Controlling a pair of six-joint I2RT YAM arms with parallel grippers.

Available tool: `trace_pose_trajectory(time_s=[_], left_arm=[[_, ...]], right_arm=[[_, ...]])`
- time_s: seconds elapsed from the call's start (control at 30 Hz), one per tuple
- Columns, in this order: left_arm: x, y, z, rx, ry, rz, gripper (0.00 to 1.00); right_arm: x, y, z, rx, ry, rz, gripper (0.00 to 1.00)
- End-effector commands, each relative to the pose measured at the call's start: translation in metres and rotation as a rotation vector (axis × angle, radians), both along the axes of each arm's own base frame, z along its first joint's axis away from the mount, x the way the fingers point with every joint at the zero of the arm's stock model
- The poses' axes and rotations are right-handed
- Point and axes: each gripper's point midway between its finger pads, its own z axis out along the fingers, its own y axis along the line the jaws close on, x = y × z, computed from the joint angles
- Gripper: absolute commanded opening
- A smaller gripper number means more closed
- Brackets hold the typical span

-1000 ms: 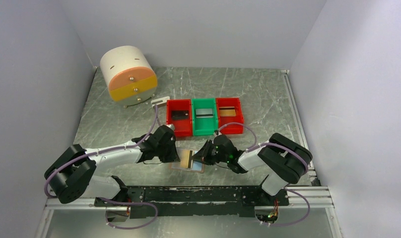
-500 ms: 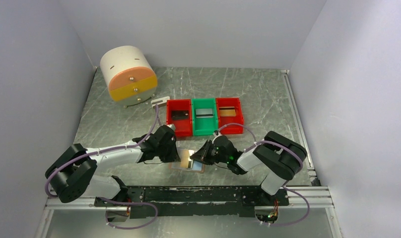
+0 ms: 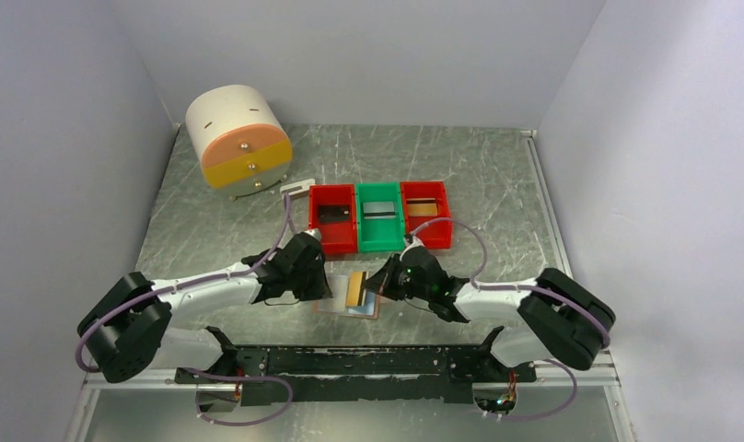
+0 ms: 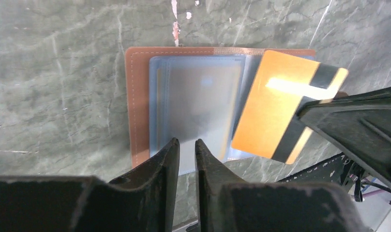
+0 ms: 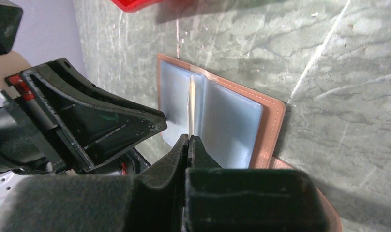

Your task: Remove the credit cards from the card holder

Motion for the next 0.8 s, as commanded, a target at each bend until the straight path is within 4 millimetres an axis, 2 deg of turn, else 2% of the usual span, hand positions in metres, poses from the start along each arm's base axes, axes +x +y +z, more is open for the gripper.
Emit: trace_pose_trajectory(time_s=[0.0,0.37,0.5,0.77], left_arm=[[0.007,0.006,0.013,0.016,-0.055,0.030,0.28],[0.023,0.012,0.046,0.005,-0.156,0.094,0.44],[0.028,0.018,0.056,-0.009,-0.200,0.133,0.52],[0.044,0.042,0.083,0.058,-0.312,0.207,0.76]], right_arm=[[0.011,-0.016,0.008,-0.103,-0.078,-0.030,0.00],[0.030,-0.030,0.060,-0.108,-0.322,-0.066,0.00],[0.036,-0.032,0.088,-0.119,-0.490,-0.027,0.00],[0.047,-0.059,0.133,-0.297,-0.886,0.029,0.00]])
